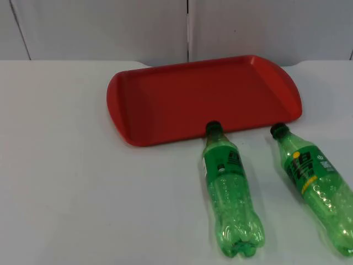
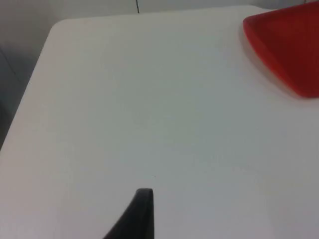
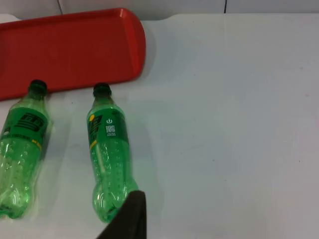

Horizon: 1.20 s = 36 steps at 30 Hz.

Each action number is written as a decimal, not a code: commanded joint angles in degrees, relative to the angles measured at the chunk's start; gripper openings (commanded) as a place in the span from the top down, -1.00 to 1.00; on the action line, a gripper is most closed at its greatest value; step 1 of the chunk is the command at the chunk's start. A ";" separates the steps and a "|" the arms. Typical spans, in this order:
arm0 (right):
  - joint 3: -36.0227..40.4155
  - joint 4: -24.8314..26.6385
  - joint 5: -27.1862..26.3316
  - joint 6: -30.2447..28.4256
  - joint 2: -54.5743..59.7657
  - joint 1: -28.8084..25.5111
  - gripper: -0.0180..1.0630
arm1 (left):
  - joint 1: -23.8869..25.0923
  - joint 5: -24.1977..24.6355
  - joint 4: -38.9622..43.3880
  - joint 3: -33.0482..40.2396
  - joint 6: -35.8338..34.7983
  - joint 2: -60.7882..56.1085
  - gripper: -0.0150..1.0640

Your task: Place the bottle upright on the tray.

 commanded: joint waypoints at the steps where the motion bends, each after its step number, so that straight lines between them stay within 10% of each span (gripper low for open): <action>1: 0.04 0.20 -0.39 0.05 -0.15 -0.33 -0.98 | -0.26 -0.04 0.02 -1.10 0.01 0.69 -0.97; 36: 0.04 0.20 -0.39 0.05 -0.15 -0.33 -0.98 | -0.26 -4.29 -4.70 -9.34 -0.22 26.45 -0.97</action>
